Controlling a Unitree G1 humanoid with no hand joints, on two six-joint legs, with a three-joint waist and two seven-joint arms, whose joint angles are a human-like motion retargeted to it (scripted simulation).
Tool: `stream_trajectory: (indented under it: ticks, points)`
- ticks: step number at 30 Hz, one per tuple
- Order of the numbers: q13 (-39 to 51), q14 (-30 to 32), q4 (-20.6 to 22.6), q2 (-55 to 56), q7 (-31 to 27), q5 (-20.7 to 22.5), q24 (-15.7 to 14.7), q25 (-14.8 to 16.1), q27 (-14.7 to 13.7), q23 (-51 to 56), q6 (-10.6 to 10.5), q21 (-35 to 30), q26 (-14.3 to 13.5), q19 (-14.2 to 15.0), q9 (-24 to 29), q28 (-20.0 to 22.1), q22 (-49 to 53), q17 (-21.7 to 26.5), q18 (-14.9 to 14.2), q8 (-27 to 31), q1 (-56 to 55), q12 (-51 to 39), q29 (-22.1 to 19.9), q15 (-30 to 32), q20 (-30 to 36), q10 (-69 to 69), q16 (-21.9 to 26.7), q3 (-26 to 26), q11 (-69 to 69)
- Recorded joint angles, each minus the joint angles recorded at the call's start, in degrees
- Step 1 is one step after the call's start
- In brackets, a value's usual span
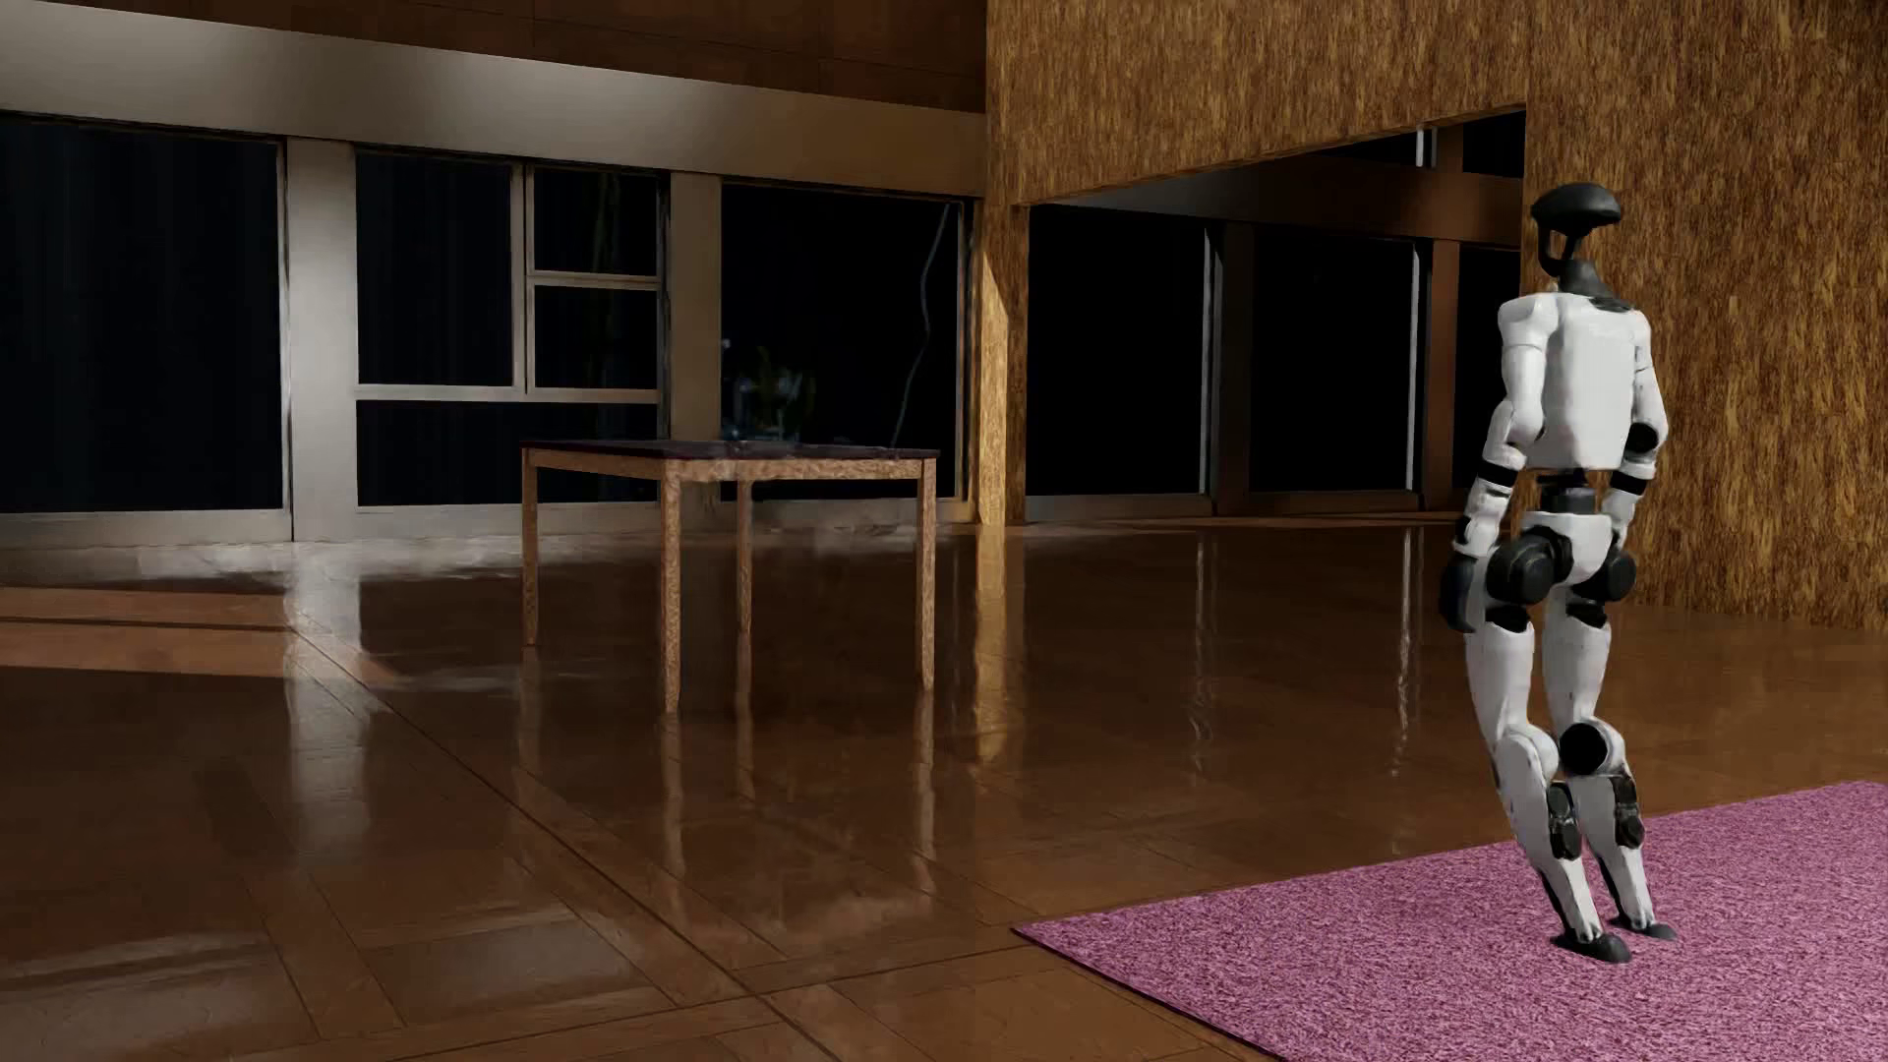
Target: Walk towards the table
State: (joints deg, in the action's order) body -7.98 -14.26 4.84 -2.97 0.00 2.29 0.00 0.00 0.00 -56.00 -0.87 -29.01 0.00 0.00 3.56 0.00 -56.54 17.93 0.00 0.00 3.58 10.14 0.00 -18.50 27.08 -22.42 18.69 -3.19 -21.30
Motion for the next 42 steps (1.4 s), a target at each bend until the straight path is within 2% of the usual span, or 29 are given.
stream_trajectory:
  ticks: [12, 14, 17, 18, 20, 22, 26, 28, 30, 31, 32, 33, 35, 36, 37, 38, 39, 40, 42]
  points:
    - [-2.76, -3.77, -0.6, 0.85, 0.0, 1.35, 0.0, 0.0, 0.0, -1.38, -0.6, -0.72, 0.0, 0.0, -0.51, 0.0, 1.58, 0.48, 0.0, 0.0, -1.69, 2.32, 0.0, -1.57, -1.66, -2.1, 0.56, 0.34, 0.98]
    - [-3.2, -2.49, -0.63, 0.68, 0.0, 2.0, 0.0, 0.0, 0.0, -2.49, -0.6, -1.53, 0.0, 0.0, 0.13, 0.0, 2.12, 0.59, 0.0, 0.0, -4.79, 3.05, 0.0, -1.18, -2.43, -7.64, 0.91, -0.48, 0.48]
    - [-3.56, 7.98, -1.29, -0.96, 0.0, 2.34, 0.0, 0.0, 0.0, -2.53, -0.38, -2.14, 0.0, 0.0, 2.39, 0.0, 1.47, 0.69, 0.0, 0.0, -15.09, 3.67, 0.0, -1.79, -3.33, -27.22, 1.3, -2.35, -0.69]
    - [-3.58, 9.79, -1.61, -1.56, 0.0, 2.55, 0.0, 0.0, 0.0, -2.14, -0.56, -1.83, 0.0, 0.0, 3.08, 0.0, 1.23, 0.88, 0.0, 0.0, -19.95, 4.02, 0.0, -2.34, -3.63, -35.71, 1.27, -3.16, -0.94]
    - [-3.28, 6.89, -2.24, -2.87, 0.0, 2.56, 0.0, 0.0, 0.0, -1.55, -0.94, -1.16, 0.0, 0.0, 4.18, 0.0, 0.75, 1.47, 0.0, 0.0, -27.44, 5.7, 0.0, -3.23, -4.05, -45.02, 0.92, -5.55, -1.14]
    - [-2.28, 4.93, -2.58, -4.07, 0.0, 1.78, 0.0, 0.0, 0.0, -1.42, -0.52, -0.05, 0.0, 0.0, 4.82, 0.0, -0.88, 1.68, 0.0, 0.0, -31.03, 8.05, 0.0, -3.42, -3.63, -39.48, 0.55, -7.72, -1.18]
    - [-0.8, 5.44, -2.24, -6.77, 0.0, 1.36, 0.0, 0.0, 0.0, 1.93, -0.38, 2.08, 0.0, 0.0, 4.87, 0.0, -6.49, 2.34, 0.0, 0.0, -30.7, 11.47, 0.0, -3.33, 2.28, -10.51, -0.34, -8.12, -1.03]
    - [-0.71, 4.36, -3.36, -8.26, 0.0, 0.89, 0.0, 0.0, 0.0, 4.53, -0.5, 3.31, 0.0, 0.0, 4.58, 0.0, -8.68, 2.55, 0.0, 0.0, -29.84, 12.41, 0.0, -3.36, 4.88, -2.64, -1.02, -8.1, -1.19]
    - [-1.28, 10.28, -3.91, -9.92, 0.0, -0.67, 0.0, 0.0, 0.0, 6.56, 0.8, 5.4, 0.0, 0.0, 4.55, 0.0, -9.61, 1.77, 0.0, 0.0, -30.18, 12.41, 0.0, -2.03, 5.72, -4.0, -1.31, -7.54, -1.61]
    - [-2.06, 14.35, -3.37, -10.77, 0.0, -1.71, 0.0, 0.0, 0.0, 6.96, 2.13, 6.65, 0.0, 0.0, 4.47, 0.0, -9.72, 1.0, 0.0, 0.0, -30.79, 11.8, 0.0, -0.21, 5.46, -6.42, -1.24, -6.82, -1.9]
    - [-3.28, 15.86, -2.22, -11.58, 0.0, -2.55, 0.0, 0.0, 0.0, 6.75, 3.6, 7.31, 0.0, 0.0, 4.26, 0.0, -9.57, 0.25, 0.0, 0.0, -31.1, 10.81, 0.0, 2.73, 4.94, -8.81, -1.0, -5.72, -2.62]
    - [-4.75, 15.0, -0.99, -11.84, 0.0, -2.95, 0.0, 0.0, 0.0, 5.91, 4.76, 6.76, 0.0, 0.0, 3.91, 0.0, -9.14, -0.24, 0.0, 0.0, -30.6, 9.48, 0.0, 7.1, 4.38, -10.59, -0.63, -4.58, -4.43]
    - [-7.34, 10.61, 0.79, -8.18, 0.0, -3.46, 0.0, 0.0, 0.0, 3.04, 6.16, 3.02, 0.0, 0.0, 3.34, 0.0, -7.03, -0.55, 0.0, 0.0, -26.31, 6.01, 0.0, 19.6, 2.81, -11.3, 0.37, -3.28, -13.79]
    - [-8.19, 8.31, 1.65, -3.82, 0.0, -3.49, 0.0, 0.0, 0.0, 1.8, 6.81, 0.43, 0.0, 0.0, 3.43, 0.0, -5.27, -0.55, 0.0, 0.0, -23.3, 3.97, 0.0, 25.18, 1.22, -10.72, 1.07, -2.97, -22.01]
    - [-8.83, 6.27, 2.64, 1.51, 0.0, -2.98, 0.0, 0.0, 0.0, 0.93, 7.42, -2.26, 0.0, 0.0, 3.77, 0.0, -3.11, -0.51, 0.0, 0.0, -20.36, 1.86, 0.0, 27.28, -0.73, -10.03, 1.98, -2.39, -31.98]
    - [-9.4, 4.57, 3.51, 7.19, 0.0, -1.95, 0.0, 0.0, 0.0, 0.18, 7.74, -4.43, 0.0, 0.0, 4.15, 0.0, -0.62, -0.55, 0.0, 0.0, -17.59, -0.19, 0.0, 24.7, -2.89, -9.32, 2.99, -1.41, -42.5]
    - [-10.08, 3.23, 3.88, 12.99, 0.0, -0.57, 0.0, 0.0, 0.0, -0.29, 7.39, -5.98, 0.0, 0.0, 4.34, 0.0, 2.05, -0.53, 0.0, 0.0, -14.98, -2.14, 0.0, 19.55, -4.42, -8.69, 3.87, -0.02, -51.55]
    - [-10.13, 2.08, 5.38, 18.14, 0.0, -0.17, 0.0, 0.0, 0.0, -2.91, 8.04, -5.9, 0.0, 0.0, 4.79, 0.0, 4.6, -1.5, 0.0, 0.0, -11.97, -3.64, 0.0, 15.23, -10.18, -7.29, 4.92, 1.54, -57.32]
    - [-10.93, -0.74, 6.04, 27.1, 0.0, 0.84, 0.0, 0.0, 0.0, -5.21, 6.97, -6.53, 0.0, 0.0, 4.78, 0.0, 8.83, -1.74, 0.0, 0.0, -6.56, -6.51, 0.0, 15.01, -14.04, -5.95, 5.93, 4.79, -56.52]
